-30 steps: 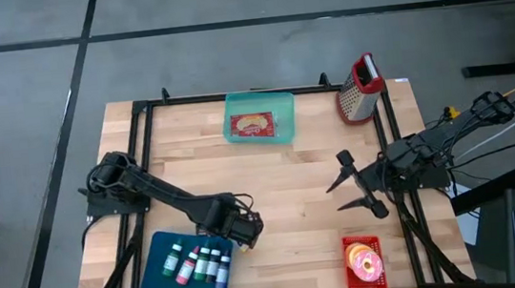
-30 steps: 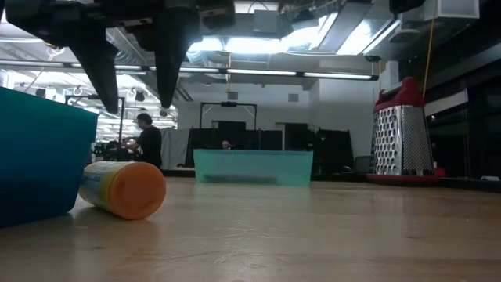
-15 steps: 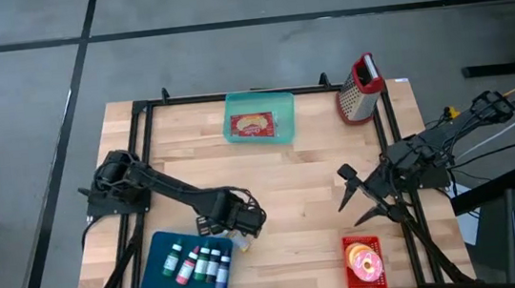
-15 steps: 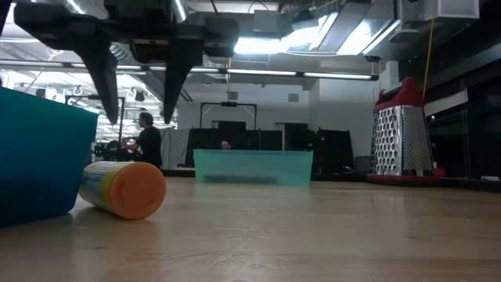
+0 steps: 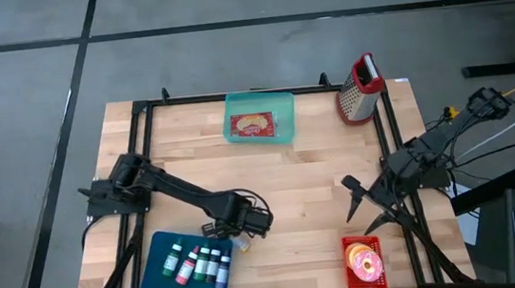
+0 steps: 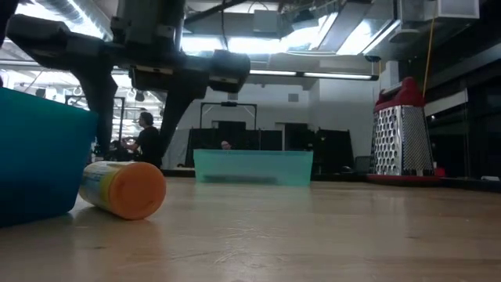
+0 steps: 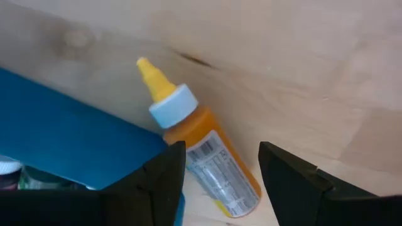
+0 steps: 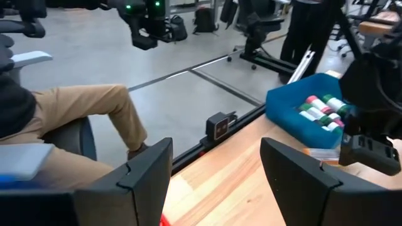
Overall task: Pick & Place Food Item
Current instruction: Put the yellow food coloring bottle into the dark blue bin
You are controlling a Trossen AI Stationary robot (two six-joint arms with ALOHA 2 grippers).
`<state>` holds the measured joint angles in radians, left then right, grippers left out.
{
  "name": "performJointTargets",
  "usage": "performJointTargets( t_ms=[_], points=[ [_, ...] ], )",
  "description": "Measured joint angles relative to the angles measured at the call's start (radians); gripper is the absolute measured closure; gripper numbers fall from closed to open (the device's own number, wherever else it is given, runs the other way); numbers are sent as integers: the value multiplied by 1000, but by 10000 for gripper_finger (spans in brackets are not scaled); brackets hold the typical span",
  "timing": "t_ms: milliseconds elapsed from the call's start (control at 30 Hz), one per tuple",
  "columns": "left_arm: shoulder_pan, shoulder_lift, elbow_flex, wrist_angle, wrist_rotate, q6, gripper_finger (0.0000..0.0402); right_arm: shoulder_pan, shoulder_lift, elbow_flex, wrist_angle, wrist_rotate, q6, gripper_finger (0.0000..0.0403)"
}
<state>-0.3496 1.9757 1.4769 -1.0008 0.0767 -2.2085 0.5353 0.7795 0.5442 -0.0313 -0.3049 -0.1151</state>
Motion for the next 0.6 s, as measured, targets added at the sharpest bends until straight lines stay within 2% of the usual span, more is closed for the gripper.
performJointTargets(
  t_ms=[233, 600],
  points=[
    [-1, 21, 0, -53, 59, -3, 207, 30, 0, 0, -29, 0, 3, 158],
    [-2, 20, -18, -54, 67, 9, 207, 31, 0, 0, -37, 0, 10, 158]
  ],
)
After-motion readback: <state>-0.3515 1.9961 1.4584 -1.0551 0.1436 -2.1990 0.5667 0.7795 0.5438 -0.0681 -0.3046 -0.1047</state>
